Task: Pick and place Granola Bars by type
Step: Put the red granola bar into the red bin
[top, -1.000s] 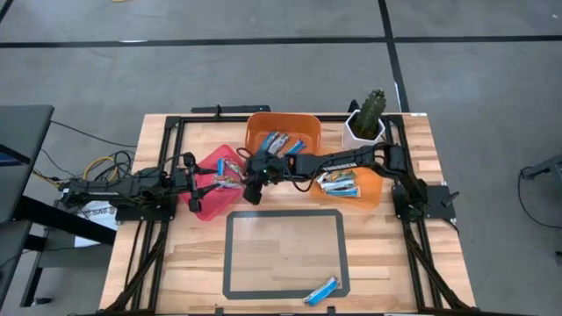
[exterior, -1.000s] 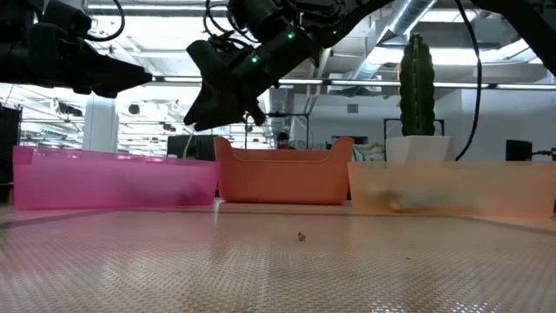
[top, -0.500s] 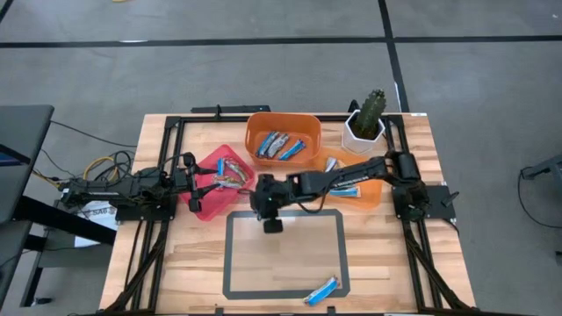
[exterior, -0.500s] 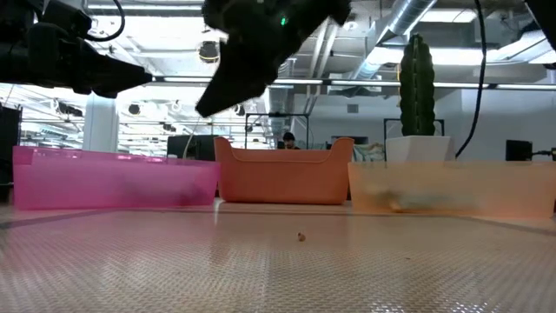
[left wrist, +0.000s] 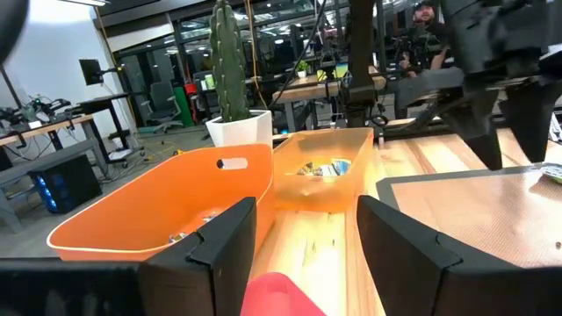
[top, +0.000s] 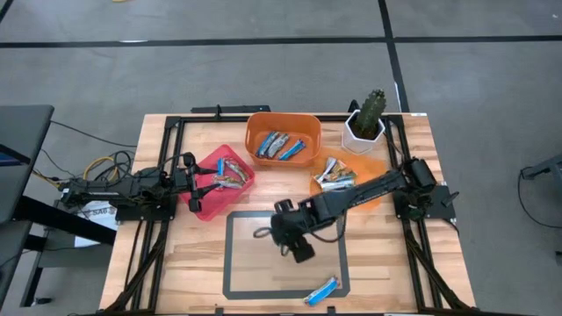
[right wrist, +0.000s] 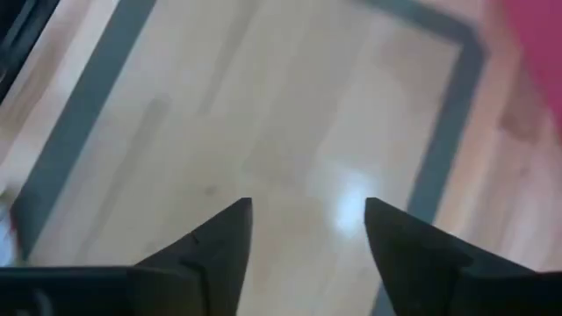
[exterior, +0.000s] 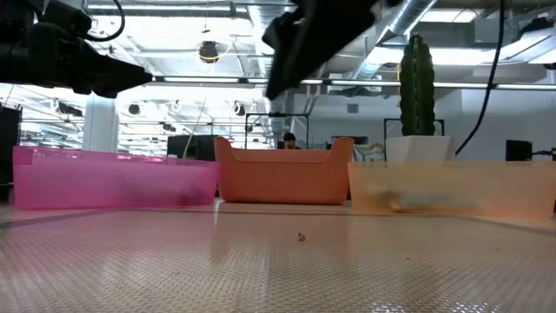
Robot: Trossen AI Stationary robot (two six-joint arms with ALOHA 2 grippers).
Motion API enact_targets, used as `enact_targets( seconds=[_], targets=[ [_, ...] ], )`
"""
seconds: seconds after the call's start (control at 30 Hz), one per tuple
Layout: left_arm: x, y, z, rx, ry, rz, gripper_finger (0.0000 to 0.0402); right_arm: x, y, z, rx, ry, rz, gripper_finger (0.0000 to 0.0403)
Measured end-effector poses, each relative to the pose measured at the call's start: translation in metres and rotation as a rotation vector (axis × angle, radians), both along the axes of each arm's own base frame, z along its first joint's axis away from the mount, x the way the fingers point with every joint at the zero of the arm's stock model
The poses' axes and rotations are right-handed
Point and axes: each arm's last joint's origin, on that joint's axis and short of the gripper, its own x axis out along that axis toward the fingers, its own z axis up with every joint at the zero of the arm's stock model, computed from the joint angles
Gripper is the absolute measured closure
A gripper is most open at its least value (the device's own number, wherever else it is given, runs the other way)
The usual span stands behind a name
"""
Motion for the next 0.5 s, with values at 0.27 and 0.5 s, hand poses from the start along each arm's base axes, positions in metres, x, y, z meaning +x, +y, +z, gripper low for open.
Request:
enact_targets(
  seconds=[0.27,0.5],
  targets=[
    [0.0,0.0,0.0,0.0,0.0,0.0,0.0209,-0.027,0.033,-0.005,-0.056,0.143,0.096,0.0153],
    [0.0,0.0,0.0,0.0,0.0,0.0,0.0209,-0.05,0.06,-0.007,-0.093,0.225,0.17,0.0154]
  ],
)
